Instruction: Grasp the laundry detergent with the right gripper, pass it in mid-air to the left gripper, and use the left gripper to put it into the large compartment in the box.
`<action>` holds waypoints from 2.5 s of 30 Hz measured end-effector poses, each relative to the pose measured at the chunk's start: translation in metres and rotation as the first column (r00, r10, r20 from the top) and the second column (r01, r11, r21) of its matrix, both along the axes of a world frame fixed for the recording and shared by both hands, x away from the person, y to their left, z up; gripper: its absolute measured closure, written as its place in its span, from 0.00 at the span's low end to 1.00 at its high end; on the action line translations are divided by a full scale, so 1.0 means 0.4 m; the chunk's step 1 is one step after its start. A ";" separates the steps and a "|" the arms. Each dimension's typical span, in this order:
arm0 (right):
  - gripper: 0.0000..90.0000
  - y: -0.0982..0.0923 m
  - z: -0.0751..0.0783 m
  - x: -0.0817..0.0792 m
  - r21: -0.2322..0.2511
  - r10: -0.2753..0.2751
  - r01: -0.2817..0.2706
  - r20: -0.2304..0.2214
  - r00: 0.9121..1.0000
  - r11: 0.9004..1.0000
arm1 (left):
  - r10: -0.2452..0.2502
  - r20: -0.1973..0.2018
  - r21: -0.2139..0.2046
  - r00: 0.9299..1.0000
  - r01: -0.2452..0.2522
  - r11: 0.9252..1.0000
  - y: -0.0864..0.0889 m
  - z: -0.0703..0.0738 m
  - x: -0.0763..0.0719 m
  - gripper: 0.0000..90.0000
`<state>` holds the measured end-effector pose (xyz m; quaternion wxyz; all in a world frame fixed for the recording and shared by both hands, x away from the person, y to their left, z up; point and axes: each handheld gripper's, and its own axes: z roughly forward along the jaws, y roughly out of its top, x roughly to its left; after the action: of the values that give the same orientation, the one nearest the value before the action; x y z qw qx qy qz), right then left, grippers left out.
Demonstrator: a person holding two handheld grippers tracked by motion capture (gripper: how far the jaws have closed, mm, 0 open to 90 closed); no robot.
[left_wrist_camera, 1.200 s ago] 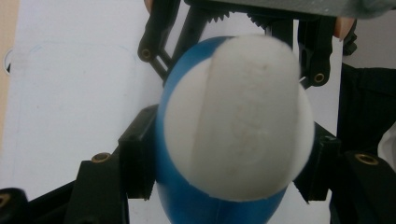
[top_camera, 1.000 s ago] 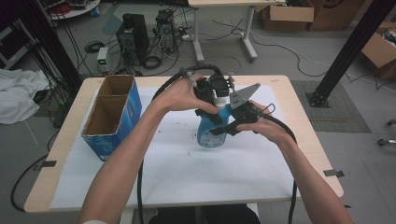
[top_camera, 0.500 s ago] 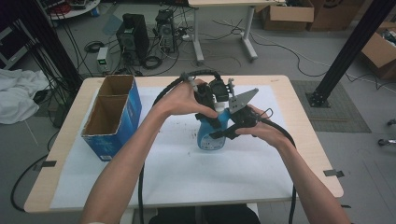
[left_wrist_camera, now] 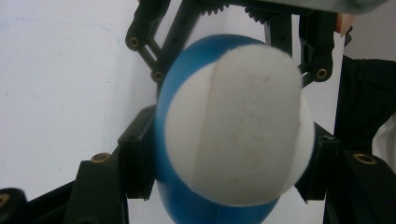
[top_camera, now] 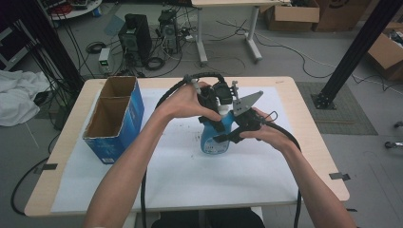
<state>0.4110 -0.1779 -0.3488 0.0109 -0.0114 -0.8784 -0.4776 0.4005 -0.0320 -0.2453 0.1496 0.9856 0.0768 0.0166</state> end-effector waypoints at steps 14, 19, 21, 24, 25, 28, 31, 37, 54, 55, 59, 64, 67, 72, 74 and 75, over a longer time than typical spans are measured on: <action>0.39 0.002 -0.005 -0.004 -0.017 0.003 -0.003 0.000 1.000 1.000 | -0.007 -0.002 0.008 1.000 0.007 1.000 0.001 -0.003 -0.006 0.42; 0.38 -0.002 -0.005 -0.006 -0.022 0.001 -0.001 0.002 1.000 1.000 | -0.007 0.000 0.007 1.000 0.007 1.000 0.001 -0.005 -0.008 0.42; 0.36 -0.003 -0.006 -0.008 -0.030 0.000 0.000 0.009 1.000 1.000 | -0.006 0.000 0.006 1.000 0.006 1.000 0.002 -0.006 -0.008 0.42; 0.34 -0.005 -0.006 -0.011 -0.032 -0.001 0.001 0.009 1.000 0.999 | -0.003 0.000 0.003 1.000 0.003 1.000 0.003 -0.005 -0.009 0.42; 0.33 -0.006 -0.005 -0.011 -0.033 -0.002 0.002 0.008 1.000 0.999 | -0.004 -0.001 0.003 1.000 0.004 1.000 0.003 -0.004 -0.009 0.42; 0.32 -0.010 -0.004 -0.011 -0.028 -0.004 0.004 0.005 1.000 1.000 | -0.004 -0.001 0.002 1.000 0.004 1.000 0.005 -0.002 -0.010 0.42; 0.32 -0.012 -0.001 -0.011 -0.029 -0.010 0.010 0.012 1.000 1.000 | -0.005 0.000 0.000 1.000 0.005 1.000 0.006 0.000 -0.011 0.42; 0.31 -0.016 0.001 -0.013 -0.029 -0.012 0.012 0.010 1.000 1.000 | 0.003 0.002 -0.004 1.000 -0.003 1.000 0.009 0.003 -0.014 0.42; 0.17 -0.072 0.008 -0.013 -0.123 -0.087 0.088 0.013 0.996 0.989 | 0.055 0.000 -0.012 0.998 -0.055 0.998 0.028 0.017 -0.010 0.42; 0.17 -0.078 0.009 -0.013 -0.137 -0.098 0.099 0.015 0.995 0.986 | 0.073 -0.002 -0.014 0.997 -0.073 0.997 0.030 0.020 -0.009 0.42; 0.17 -0.098 0.009 -0.012 -0.201 -0.139 0.143 0.031 0.990 0.969 | 0.137 0.002 -0.004 0.991 -0.137 0.991 0.039 0.041 0.000 0.42; 0.17 -0.121 0.004 -0.009 -0.246 -0.177 0.183 0.047 0.983 0.952 | 0.226 0.012 0.006 0.974 -0.226 0.974 0.063 0.088 0.013 0.42; 0.17 -0.131 -0.003 -0.006 -0.295 -0.215 0.230 0.080 0.973 0.928 | 0.296 0.018 0.011 0.955 -0.296 0.955 0.084 0.128 0.022 0.42; 0.17 -0.139 -0.012 -0.002 -0.315 -0.240 0.253 0.081 0.967 0.915 | 0.447 0.028 0.015 0.894 -0.447 0.894 0.130 0.197 0.037 0.42; 0.18 -0.142 -0.011 -0.003 -0.304 -0.239 0.252 0.080 0.968 0.919 | 0.498 0.025 0.024 0.867 -0.498 0.867 0.151 0.220 0.042 0.42; 0.18 -0.143 -0.009 -0.004 -0.303 -0.238 0.251 0.080 0.968 0.919 | 0.516 0.026 0.035 0.856 -0.517 0.855 0.162 0.231 0.043 0.42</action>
<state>0.4093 -0.2351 -0.3524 -0.0691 -0.1125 -0.9343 -0.3310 0.4178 0.0327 -0.1528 0.1202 0.9315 0.3369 0.0653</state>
